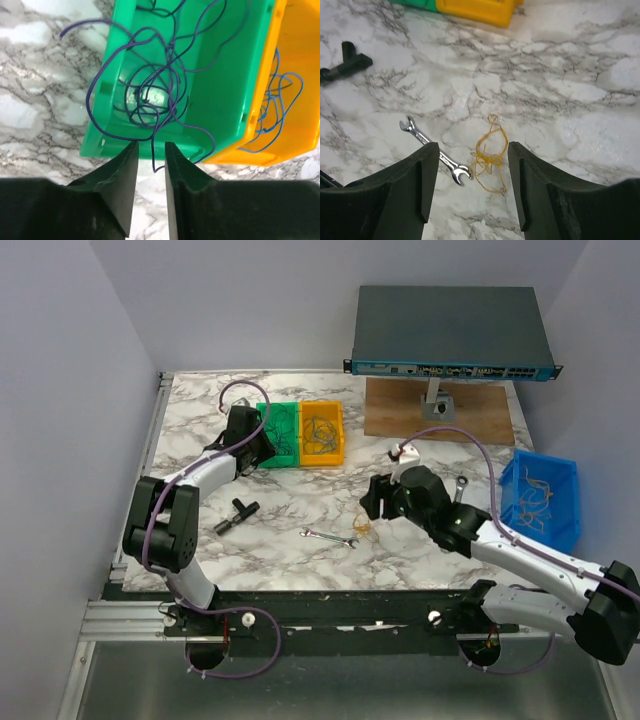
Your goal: Untangle the cables
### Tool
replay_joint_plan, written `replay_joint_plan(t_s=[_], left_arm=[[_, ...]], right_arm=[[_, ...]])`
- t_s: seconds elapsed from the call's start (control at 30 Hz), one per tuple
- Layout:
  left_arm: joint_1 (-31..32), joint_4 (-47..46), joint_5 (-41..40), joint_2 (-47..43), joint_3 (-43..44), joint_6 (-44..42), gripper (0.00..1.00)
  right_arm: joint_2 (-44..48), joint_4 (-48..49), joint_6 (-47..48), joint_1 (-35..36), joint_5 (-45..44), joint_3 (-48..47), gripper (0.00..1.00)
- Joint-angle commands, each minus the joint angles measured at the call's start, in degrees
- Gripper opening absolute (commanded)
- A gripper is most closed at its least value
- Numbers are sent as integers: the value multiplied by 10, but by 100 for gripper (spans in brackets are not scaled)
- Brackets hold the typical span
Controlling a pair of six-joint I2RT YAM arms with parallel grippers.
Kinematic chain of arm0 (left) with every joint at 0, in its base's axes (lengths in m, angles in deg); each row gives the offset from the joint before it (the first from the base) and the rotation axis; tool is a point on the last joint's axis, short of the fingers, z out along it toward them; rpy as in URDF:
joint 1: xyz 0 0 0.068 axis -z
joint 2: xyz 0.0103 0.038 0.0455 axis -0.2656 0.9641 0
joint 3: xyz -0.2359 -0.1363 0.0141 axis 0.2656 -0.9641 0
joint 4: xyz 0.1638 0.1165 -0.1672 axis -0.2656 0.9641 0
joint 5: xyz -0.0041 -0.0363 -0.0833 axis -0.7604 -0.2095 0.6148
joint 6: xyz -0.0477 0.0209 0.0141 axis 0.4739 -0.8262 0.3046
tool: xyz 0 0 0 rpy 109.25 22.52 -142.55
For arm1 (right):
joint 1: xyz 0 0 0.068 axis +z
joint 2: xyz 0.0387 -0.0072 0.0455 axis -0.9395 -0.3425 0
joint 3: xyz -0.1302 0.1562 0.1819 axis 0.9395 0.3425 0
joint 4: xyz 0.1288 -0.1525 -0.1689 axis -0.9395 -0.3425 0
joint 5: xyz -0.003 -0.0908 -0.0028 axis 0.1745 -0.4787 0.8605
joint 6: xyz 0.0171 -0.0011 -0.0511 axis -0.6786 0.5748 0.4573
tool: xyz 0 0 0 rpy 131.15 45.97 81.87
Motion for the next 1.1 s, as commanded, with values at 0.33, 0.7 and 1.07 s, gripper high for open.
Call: replay_joint_plan(t_s=[0.33, 0.7, 1.07], left_arm=[[2, 32, -13, 50, 77, -37, 2], [2, 180, -26, 191, 304, -79, 0], [1, 316, -50, 233, 455, -146, 28]], right_arm=[[57, -7, -66, 0, 19, 96, 65], [-53, -23, -61, 0, 75, 77, 79], [-196, -11, -71, 8, 34, 30, 71]])
